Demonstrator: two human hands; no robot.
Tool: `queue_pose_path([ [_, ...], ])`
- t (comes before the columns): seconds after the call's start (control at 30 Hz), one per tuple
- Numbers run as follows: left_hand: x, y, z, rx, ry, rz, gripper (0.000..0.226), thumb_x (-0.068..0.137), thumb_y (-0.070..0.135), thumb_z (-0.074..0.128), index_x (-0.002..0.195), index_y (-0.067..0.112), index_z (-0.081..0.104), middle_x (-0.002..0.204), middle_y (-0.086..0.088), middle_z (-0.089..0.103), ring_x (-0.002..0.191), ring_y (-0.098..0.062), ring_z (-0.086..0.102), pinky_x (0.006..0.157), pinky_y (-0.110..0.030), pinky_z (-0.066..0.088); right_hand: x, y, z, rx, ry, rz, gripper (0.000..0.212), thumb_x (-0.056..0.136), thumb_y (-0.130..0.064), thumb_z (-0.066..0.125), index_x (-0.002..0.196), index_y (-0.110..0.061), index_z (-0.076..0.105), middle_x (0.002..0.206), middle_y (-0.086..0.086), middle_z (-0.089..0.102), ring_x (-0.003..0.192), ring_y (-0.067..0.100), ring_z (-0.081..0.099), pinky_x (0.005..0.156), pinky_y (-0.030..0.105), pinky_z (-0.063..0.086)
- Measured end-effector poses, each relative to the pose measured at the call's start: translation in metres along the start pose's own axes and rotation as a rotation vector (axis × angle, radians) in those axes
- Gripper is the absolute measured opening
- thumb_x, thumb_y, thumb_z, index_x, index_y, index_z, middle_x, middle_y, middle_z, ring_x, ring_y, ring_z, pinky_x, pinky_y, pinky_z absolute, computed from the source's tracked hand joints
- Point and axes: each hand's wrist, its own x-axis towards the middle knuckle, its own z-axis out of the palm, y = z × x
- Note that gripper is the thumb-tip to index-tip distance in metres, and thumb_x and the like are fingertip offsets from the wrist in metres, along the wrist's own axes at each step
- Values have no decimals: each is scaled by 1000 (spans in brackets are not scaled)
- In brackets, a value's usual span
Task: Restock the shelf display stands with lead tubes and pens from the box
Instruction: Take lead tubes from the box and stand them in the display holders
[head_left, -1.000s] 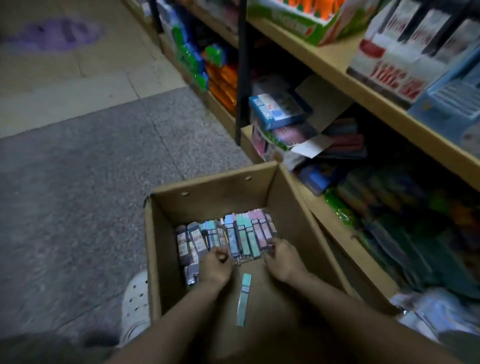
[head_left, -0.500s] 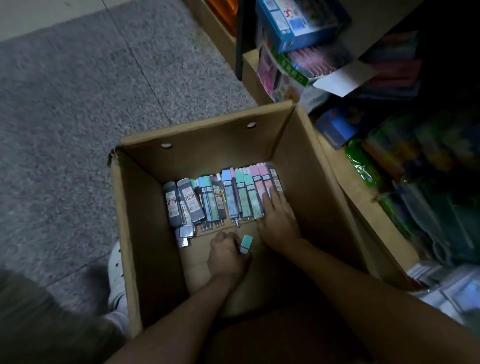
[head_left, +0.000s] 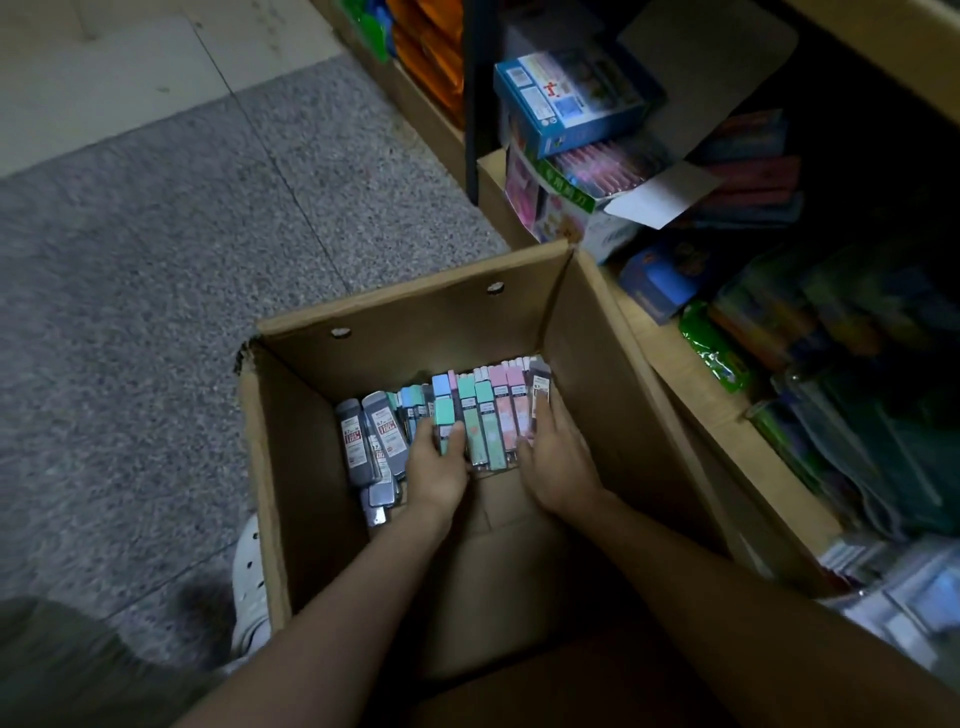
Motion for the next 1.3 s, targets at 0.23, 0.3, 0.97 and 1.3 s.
queue_pose_path([
  [0.23,26,14,-9,83,-20,-67,23,103,29,39,111,13,55,110,-14,66,93,-30,65,79,-37,54,24,-3,9,134,49,188,39,99,-21,49,137,-18,49,148,9,38,132,26,36,109,38,35],
  [0.3,30,13,-11,116,-3,-86,27,103,26,39,116,9,56,114,-16,65,104,-35,63,90,-44,53,27,-5,11,160,91,205,39,94,-7,53,132,-19,55,143,8,43,127,25,39,105,36,40],
  [0.97,16,28,-21,118,-186,-49,14,102,18,44,95,16,56,75,1,60,58,-10,50,49,-20,43,0,-19,-4,426,46,258,61,86,-5,68,141,-20,45,132,4,55,122,21,53,96,39,51],
  [1.3,-43,168,-54,669,-560,475,8,100,13,47,96,12,55,76,0,58,58,-6,52,48,-14,43,-47,-75,-100,1227,-144,287,106,76,20,63,151,-39,16,125,22,61,85,26,60,65,33,53],
])
